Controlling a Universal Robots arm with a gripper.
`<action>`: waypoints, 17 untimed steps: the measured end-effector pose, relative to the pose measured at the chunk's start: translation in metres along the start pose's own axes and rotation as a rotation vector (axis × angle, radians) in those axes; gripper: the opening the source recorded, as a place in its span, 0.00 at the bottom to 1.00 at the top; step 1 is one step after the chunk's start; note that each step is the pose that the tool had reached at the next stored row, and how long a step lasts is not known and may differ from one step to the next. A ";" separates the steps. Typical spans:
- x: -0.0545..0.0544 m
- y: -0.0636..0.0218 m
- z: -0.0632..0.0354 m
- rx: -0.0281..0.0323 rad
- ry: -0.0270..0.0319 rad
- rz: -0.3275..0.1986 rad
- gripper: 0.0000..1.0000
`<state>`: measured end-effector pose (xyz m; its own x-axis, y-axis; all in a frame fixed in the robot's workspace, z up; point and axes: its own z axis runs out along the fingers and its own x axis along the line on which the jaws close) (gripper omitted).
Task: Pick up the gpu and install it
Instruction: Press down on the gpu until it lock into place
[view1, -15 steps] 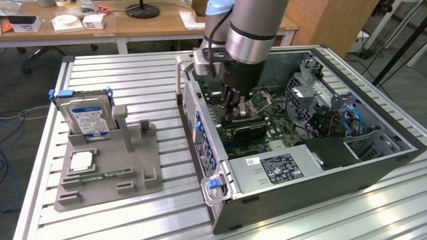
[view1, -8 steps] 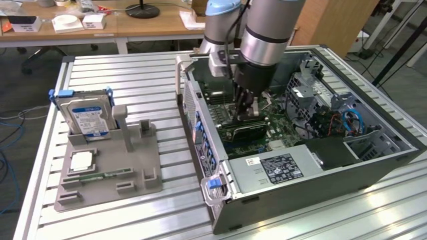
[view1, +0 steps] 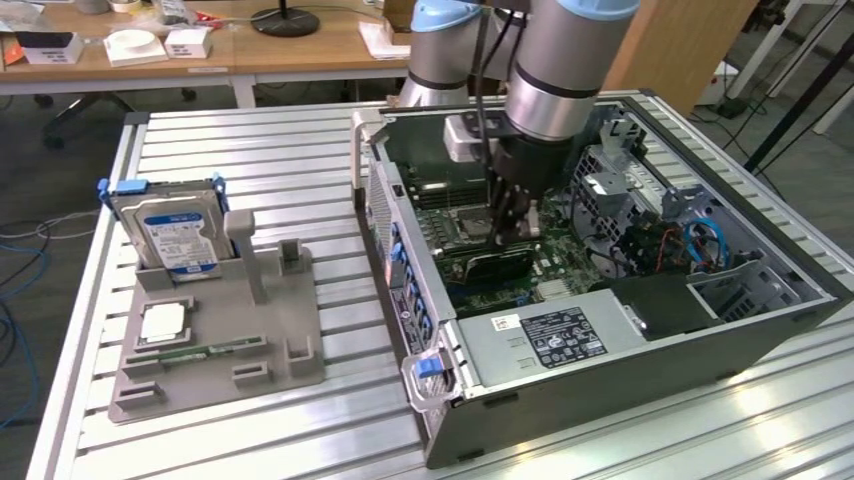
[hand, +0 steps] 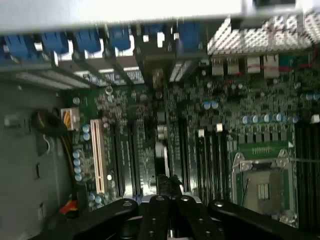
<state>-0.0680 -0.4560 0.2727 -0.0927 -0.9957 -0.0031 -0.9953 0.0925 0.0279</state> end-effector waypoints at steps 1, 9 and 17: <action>0.000 -0.0037 0.0013 0.0010 -0.0001 0.000 0.11; -0.001 -0.0102 0.0048 0.0019 0.0000 0.000 0.11; -0.001 -0.0107 0.0093 0.0008 -0.0041 0.000 0.11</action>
<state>-0.0575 -0.4558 0.2631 -0.0926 -0.9957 -0.0073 -0.9954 0.0924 0.0272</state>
